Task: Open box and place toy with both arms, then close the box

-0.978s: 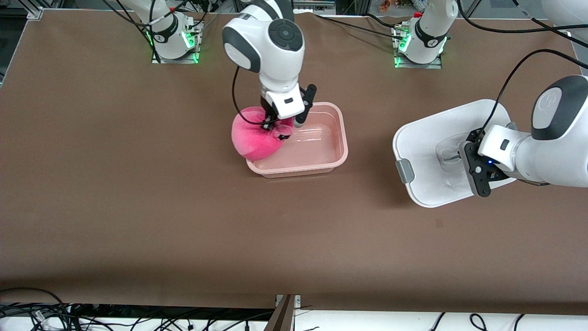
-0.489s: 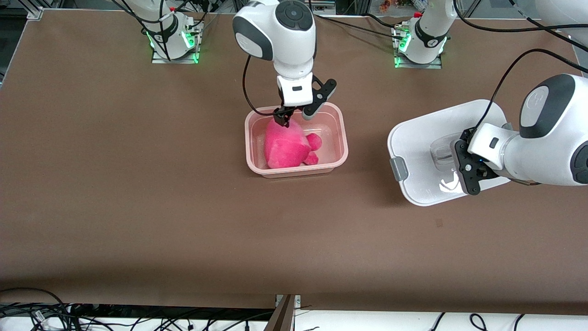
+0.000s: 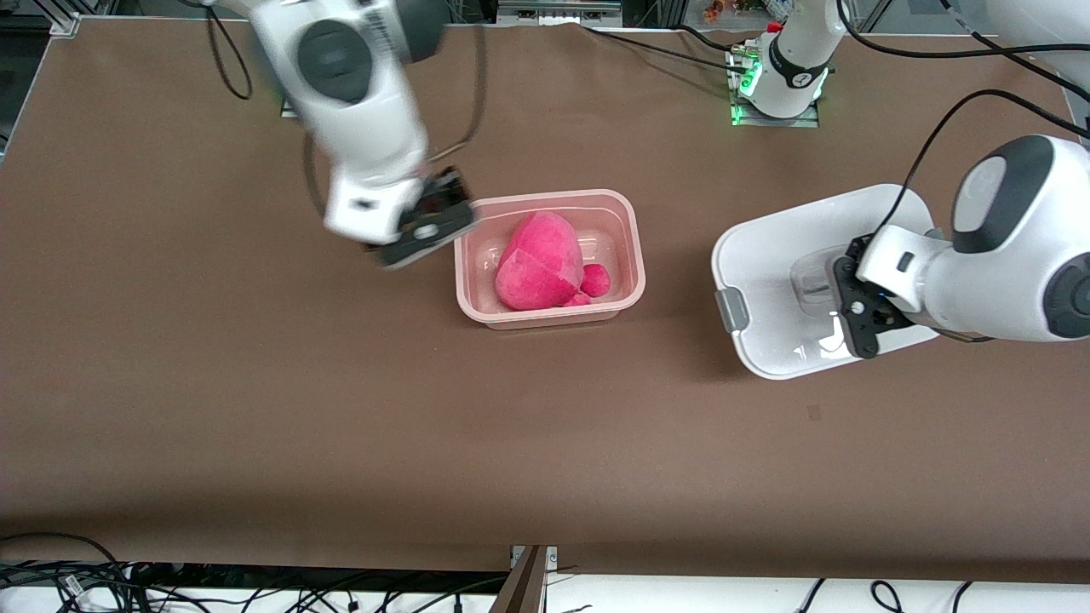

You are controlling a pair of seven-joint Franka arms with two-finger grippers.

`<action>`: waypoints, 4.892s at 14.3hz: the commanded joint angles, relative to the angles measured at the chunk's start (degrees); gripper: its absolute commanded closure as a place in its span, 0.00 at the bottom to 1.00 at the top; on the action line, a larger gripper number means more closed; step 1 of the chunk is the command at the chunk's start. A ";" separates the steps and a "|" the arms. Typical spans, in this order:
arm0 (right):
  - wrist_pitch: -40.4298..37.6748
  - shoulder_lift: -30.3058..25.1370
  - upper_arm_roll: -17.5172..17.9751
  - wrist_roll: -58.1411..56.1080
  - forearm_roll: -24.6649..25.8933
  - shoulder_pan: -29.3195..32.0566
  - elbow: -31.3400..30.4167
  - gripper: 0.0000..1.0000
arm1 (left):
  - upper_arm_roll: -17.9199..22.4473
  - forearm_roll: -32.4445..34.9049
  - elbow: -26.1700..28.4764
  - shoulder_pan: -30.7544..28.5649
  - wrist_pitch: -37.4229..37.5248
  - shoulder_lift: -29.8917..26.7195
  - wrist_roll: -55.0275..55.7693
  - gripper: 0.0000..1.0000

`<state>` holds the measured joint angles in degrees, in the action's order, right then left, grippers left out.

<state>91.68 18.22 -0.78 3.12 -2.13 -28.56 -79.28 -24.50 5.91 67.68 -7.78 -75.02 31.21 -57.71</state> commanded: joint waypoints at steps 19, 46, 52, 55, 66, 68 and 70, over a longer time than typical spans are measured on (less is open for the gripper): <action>-10.65 -16.63 -1.07 -0.49 2.57 23.28 -10.01 0.00 | 0.25 -1.08 4.57 30.45 -29.48 8.34 15.87 1.00; -10.55 -12.59 -2.64 -1.10 2.92 23.64 -5.97 0.00 | 0.33 3.23 10.98 34.23 -30.63 6.94 26.69 1.00; -10.55 -12.59 -2.56 -1.10 2.75 23.55 -5.97 0.00 | 0.16 3.32 10.99 34.94 -29.49 7.02 30.90 1.00; -10.55 -12.59 -2.56 -1.10 2.74 23.38 -5.97 0.00 | 0.16 3.23 10.99 34.85 -29.40 7.03 30.99 1.00; -10.55 -12.59 -2.56 -1.10 2.74 23.38 -5.97 0.00 | 0.77 3.14 9.76 29.77 -21.32 -2.09 32.21 0.00; -10.55 -12.59 -2.47 -1.19 2.74 23.29 -5.88 0.00 | 0.69 3.05 9.58 24.77 -18.34 -5.44 32.66 0.00; -10.55 -12.59 -2.47 -1.19 2.74 23.29 -5.88 0.00 | 0.42 3.06 6.70 19.49 -14.48 -7.29 32.75 0.00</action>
<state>81.63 5.04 -3.52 2.53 0.30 -5.41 -86.74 -23.29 7.93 74.94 16.71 -92.58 26.53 -25.63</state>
